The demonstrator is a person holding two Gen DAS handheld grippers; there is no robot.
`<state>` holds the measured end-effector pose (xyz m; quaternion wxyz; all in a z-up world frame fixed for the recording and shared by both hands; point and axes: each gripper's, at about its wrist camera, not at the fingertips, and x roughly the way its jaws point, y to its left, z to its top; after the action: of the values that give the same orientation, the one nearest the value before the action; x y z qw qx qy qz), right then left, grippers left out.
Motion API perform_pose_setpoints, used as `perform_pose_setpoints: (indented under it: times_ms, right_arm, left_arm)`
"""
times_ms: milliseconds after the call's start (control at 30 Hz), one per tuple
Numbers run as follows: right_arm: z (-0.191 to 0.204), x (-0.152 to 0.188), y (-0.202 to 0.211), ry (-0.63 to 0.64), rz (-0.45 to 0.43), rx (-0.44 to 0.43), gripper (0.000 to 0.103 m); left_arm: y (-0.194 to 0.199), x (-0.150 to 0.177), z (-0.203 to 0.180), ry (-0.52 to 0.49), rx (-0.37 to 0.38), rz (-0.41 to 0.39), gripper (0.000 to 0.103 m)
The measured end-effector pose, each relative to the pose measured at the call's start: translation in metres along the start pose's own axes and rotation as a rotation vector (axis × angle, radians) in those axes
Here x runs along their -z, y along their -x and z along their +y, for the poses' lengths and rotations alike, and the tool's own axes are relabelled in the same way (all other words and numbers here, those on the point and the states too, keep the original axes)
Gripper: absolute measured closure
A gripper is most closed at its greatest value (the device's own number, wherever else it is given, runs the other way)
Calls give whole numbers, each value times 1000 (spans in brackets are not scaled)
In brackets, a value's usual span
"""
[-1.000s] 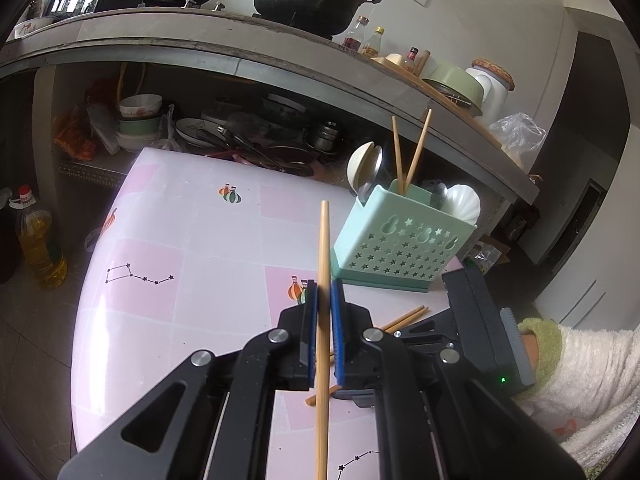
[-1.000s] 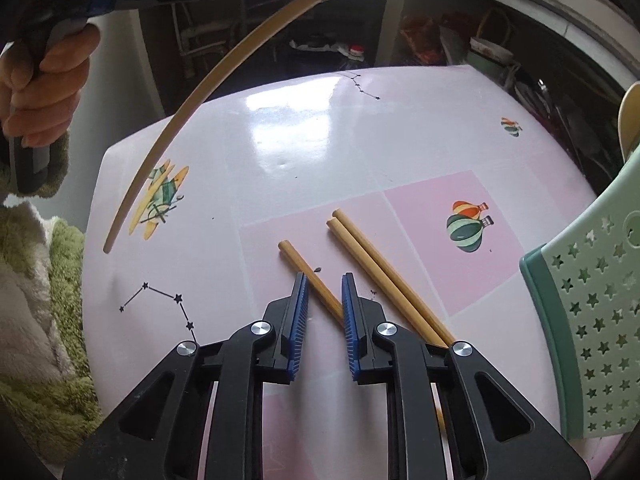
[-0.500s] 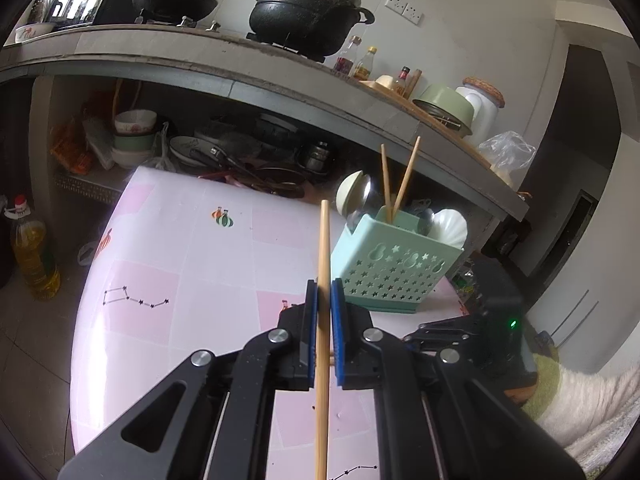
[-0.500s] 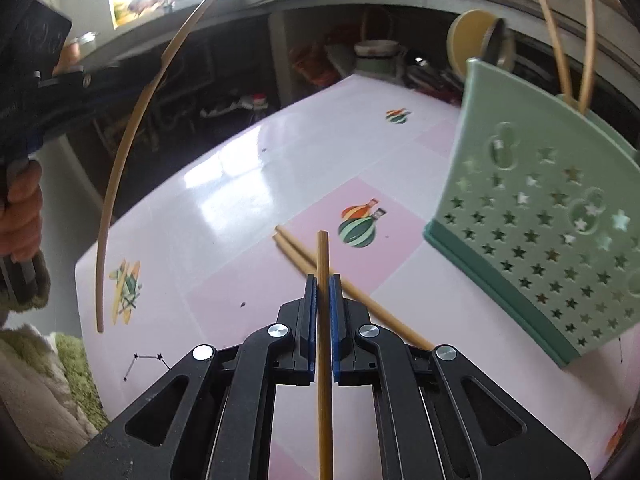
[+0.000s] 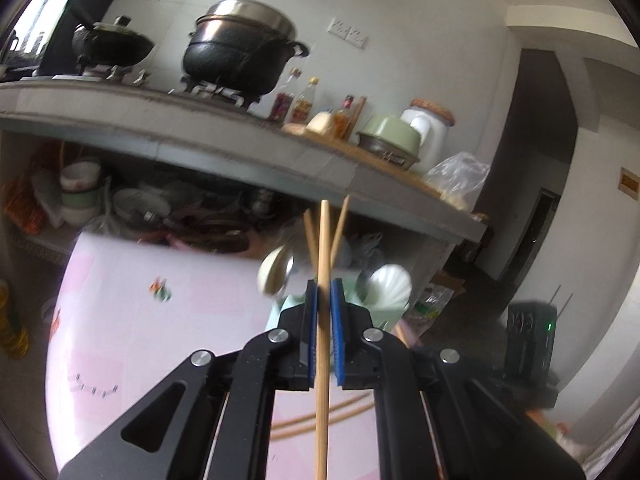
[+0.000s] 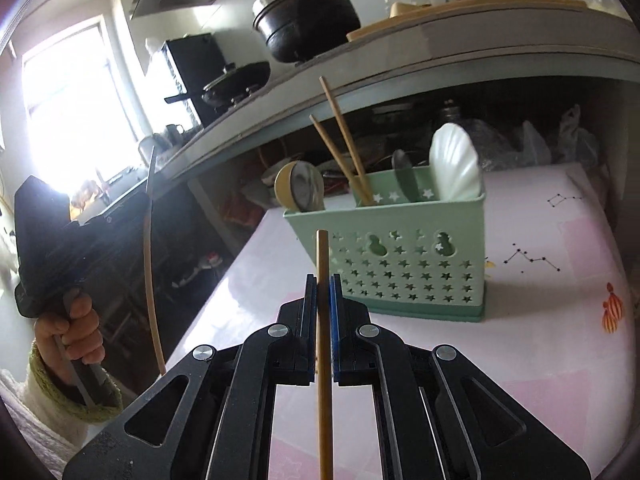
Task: Organize utensils
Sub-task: 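Carry both held chopsticks above the green holder with both tools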
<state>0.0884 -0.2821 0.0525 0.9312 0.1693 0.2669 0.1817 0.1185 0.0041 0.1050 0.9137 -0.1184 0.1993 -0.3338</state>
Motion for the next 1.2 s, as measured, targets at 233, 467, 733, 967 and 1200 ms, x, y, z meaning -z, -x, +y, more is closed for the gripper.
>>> perform_pose_setpoints:
  times_ms: [233,467,733,967,1200]
  right_arm:
    - [-8,7,11,-74,-55,14,99]
    - [-10,12,19,-95,-56,21,99]
    - [-12,10,22,-111,-69,7,99]
    - [-14,11,27,-121,-78,13,99]
    - [-15,11,35,-128,-94,11,99]
  left_arm:
    - [-40,-61,-29,-34,82,-173,97]
    - [-99,-86,-43,1,62,-257,97]
    - [-161,-89,-45,-35,-3,-268,97]
    - [-196,-65,-41,-82,-46,-229,97]
    - [-199,-50,-52,-169,-52,-213,97]
